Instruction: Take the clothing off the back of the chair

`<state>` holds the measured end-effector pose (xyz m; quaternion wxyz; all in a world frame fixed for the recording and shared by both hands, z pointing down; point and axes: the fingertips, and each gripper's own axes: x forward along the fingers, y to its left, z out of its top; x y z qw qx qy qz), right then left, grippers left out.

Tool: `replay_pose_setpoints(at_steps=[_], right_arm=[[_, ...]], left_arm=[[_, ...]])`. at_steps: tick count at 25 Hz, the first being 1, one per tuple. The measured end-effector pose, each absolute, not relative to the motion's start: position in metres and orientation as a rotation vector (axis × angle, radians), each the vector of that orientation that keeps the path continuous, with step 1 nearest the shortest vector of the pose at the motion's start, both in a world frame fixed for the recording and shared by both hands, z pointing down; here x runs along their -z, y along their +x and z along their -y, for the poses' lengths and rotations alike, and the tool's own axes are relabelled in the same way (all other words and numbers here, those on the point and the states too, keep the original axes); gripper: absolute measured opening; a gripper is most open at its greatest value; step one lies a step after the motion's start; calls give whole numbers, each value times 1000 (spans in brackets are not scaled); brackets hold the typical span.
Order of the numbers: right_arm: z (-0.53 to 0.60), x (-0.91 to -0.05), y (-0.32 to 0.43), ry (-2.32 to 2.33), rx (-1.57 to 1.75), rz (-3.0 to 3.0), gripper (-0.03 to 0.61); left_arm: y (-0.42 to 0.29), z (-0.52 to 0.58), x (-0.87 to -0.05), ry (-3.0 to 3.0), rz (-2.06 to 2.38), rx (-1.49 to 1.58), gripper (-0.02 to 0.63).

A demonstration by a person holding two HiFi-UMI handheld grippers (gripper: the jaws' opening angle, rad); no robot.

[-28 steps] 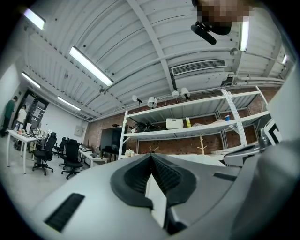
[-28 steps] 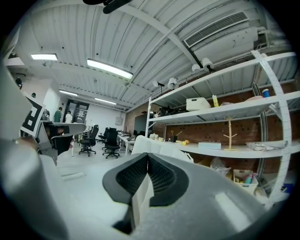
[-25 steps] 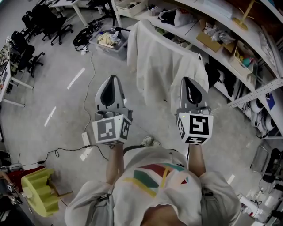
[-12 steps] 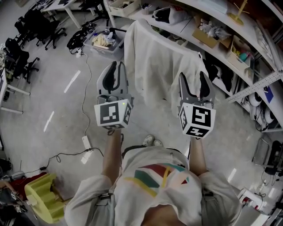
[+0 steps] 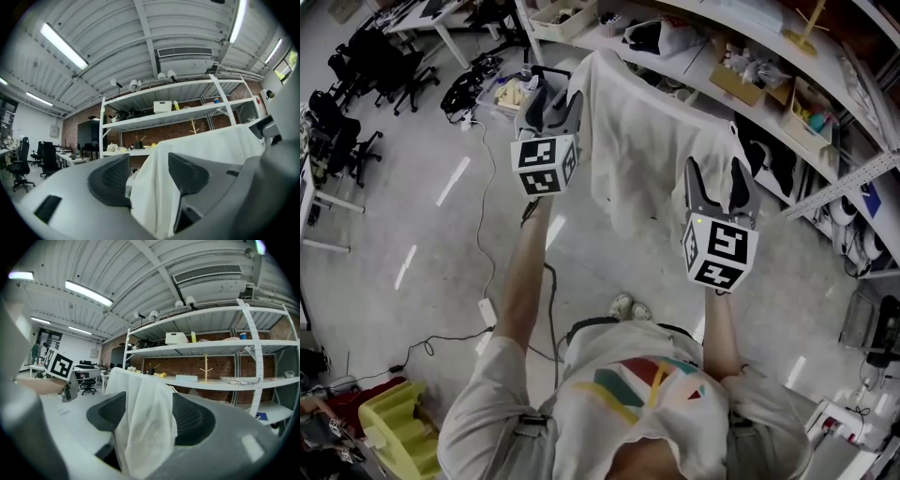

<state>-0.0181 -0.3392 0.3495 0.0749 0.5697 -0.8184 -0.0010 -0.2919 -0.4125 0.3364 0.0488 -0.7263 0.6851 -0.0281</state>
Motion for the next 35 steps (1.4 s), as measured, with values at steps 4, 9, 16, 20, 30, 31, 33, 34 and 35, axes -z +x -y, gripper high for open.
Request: replay_pose_setpoints(at_steps=[4, 9, 16, 20, 30, 31, 33, 34, 35], right_arm=[[346, -358, -23, 1721, -29, 2423, 299], [350, -368, -24, 1732, -52, 2377, 299], [354, -384, -24, 1728, -93, 2323, 299], [357, -391, -26, 1721, -105, 2306, 299], [365, -398, -25, 1718, -126, 2270, 299], [367, -399, -25, 1718, -125, 2264, 299], [370, -402, -27, 1715, -125, 2256, 299], [372, -403, -29, 1715, -127, 2256, 299], [374, -403, -30, 1715, -130, 2256, 299]], left_arm=[[-289, 449, -360, -2307, -2072, 181, 241], [-289, 481, -383, -2388, -2068, 261, 241], [-295, 504, -397, -2438, -2060, 326, 233], [-294, 507, -396, -2437, -2038, 352, 137], [-291, 516, -408, -2481, -1982, 440, 124], [-290, 518, -407, -2486, -1974, 446, 120], [-290, 520, -406, -2481, -1967, 454, 97], [-290, 520, -406, -2472, -1964, 460, 75], [-289, 519, -407, -2462, -1961, 468, 58]])
